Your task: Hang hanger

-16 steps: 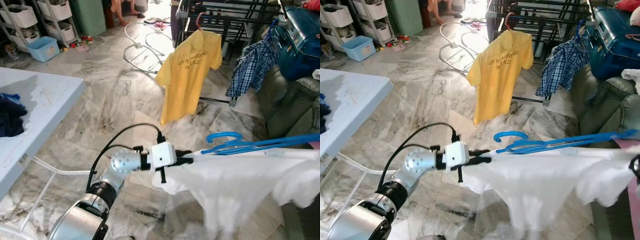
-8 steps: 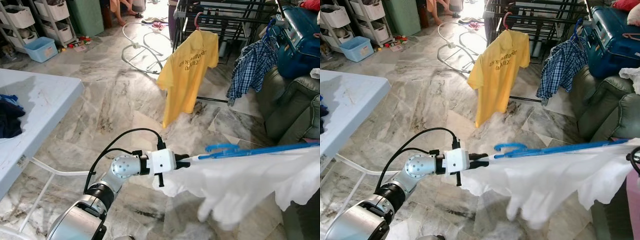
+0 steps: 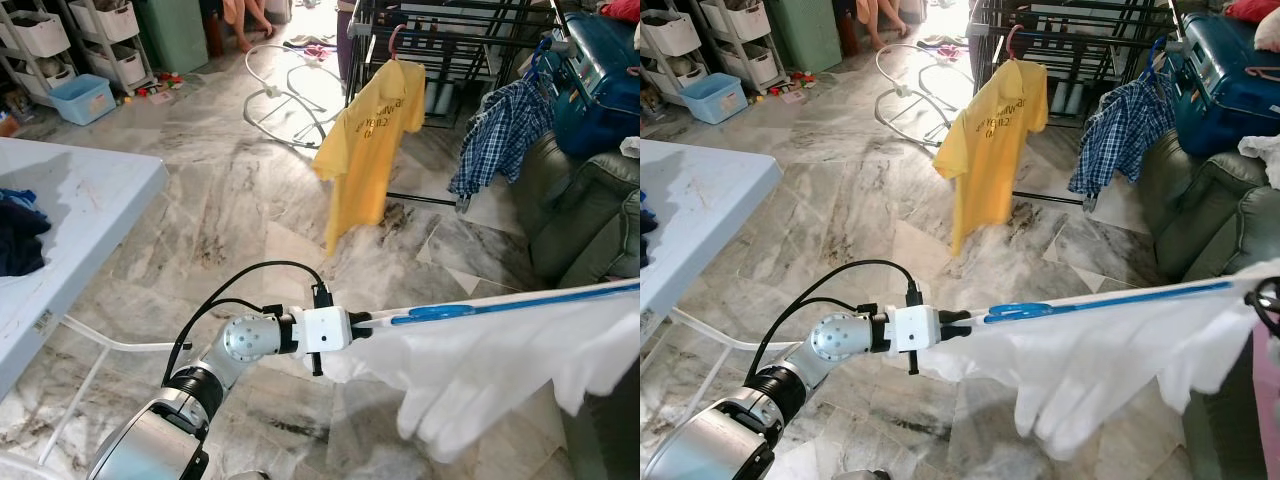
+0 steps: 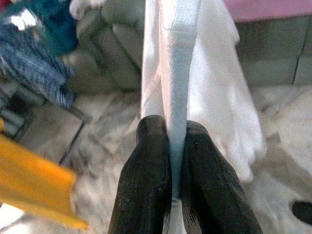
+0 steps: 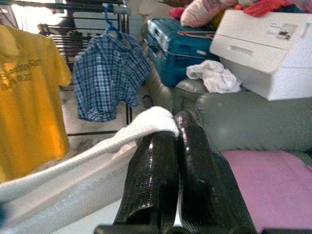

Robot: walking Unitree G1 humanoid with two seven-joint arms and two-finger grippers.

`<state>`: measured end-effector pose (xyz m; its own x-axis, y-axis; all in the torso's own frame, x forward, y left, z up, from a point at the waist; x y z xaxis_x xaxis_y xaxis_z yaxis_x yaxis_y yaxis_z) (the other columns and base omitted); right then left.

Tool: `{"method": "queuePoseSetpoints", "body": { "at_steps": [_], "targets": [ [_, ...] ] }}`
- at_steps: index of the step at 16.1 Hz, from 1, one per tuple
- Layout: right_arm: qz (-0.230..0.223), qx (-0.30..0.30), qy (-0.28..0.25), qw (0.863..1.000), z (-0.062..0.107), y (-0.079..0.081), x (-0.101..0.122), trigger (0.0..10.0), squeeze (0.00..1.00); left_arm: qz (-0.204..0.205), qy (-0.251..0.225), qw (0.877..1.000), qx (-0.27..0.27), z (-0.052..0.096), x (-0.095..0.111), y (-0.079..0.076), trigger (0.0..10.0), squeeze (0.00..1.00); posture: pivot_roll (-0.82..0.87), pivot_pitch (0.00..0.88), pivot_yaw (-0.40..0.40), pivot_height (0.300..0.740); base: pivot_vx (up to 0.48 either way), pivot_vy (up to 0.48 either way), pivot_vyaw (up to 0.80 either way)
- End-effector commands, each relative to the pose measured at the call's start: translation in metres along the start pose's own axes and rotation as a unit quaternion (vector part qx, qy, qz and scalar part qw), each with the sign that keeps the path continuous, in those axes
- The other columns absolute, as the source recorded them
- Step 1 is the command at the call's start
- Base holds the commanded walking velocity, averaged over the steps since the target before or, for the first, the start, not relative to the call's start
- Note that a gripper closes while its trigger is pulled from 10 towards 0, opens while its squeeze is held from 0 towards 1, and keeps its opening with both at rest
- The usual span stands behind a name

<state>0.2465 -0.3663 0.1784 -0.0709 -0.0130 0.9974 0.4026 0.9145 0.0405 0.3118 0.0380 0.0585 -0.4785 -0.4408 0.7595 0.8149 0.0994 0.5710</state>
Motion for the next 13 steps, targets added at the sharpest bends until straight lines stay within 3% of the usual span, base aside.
{"method": "queuePoseSetpoints", "body": {
  "at_steps": [1, 6, 8, 9, 10, 11, 12, 13],
  "targets": [
    [0.015, -0.081, -0.08, 0.993, 0.002, -0.027, 0.045, 0.0, 0.0, 0.053, 0.125, 0.991, -0.016, 0.039, -0.052, -0.018, 0.0, 0.0, -0.01, 0.058, -0.022, 0.74, 0.0, 0.0, 0.0],
    [0.025, -0.053, -0.077, 0.995, 0.002, -0.007, 0.047, 0.0, 0.0, 0.067, 0.158, 0.984, -0.035, 0.033, -0.059, -0.032, 0.0, 0.0, -0.03, 0.059, -0.017, 0.74, 0.0, 0.0, 0.0],
    [0.009, -0.019, -0.071, 0.997, -0.001, 0.02, 0.042, 0.0, 0.0, 0.1, 0.165, 0.981, -0.015, 0.023, -0.058, -0.032, 0.0, 0.0, -0.03, 0.053, -0.011, 0.74, 0.0, 0.0, 0.0],
    [0.009, -0.019, -0.071, 0.997, -0.001, 0.02, 0.042, 0.0, 0.0, 0.1, 0.165, 0.981, -0.015, 0.023, -0.058, -0.032, 0.0, 0.0, -0.03, 0.053, -0.011, 0.74, 0.0, 0.0, 0.0],
    [-0.012, 0.014, -0.056, 0.998, -0.003, 0.048, 0.032, 0.0, 0.0, 0.119, 0.167, 0.979, -0.004, 0.012, -0.055, -0.035, 0.0, 0.0, -0.04, 0.049, -0.01, 0.74, 0.0, 0.0, 0.0],
    [-0.012, 0.014, -0.056, 0.998, -0.003, 0.048, 0.032, 0.0, 0.0, 0.119, 0.167, 0.979, -0.004, 0.012, -0.055, -0.035, 0.0, 0.0, -0.04, 0.049, -0.01, 0.74, 0.0, 0.0, 0.0],
    [-0.022, 0.05, -0.042, 0.998, -0.003, 0.074, 0.022, 0.0, 0.0, 0.129, 0.157, 0.979, -0.009, 0.002, -0.049, -0.041, 0.0, 0.0, -0.04, 0.049, -0.009, 0.74, 0.0, 0.0, 0.0],
    [-0.024, 0.066, -0.034, 0.997, -0.002, 0.085, 0.017, 0.0, 0.0, 0.133, 0.151, 0.98, -0.012, -0.003, -0.045, -0.043, 0.0, 0.0, -0.04, 0.049, -0.009, 0.74, 0.0, 0.0, 0.0]
  ]
}}
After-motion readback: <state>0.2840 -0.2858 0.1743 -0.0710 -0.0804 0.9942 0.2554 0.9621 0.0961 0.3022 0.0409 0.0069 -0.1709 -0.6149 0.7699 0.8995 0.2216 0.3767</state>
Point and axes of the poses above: a point about 5 cm out from each wrist's last joint towards the gripper, its own z axis pointing back from the gripper into the wrist, its own x axis along the axis of the wrist's last joint, y = z × x, the point moved 3 cm from there along -z, pointing out of the wrist towards the gripper, and after that the axes turned 4 degrees about -z, right-handed, at the moved point
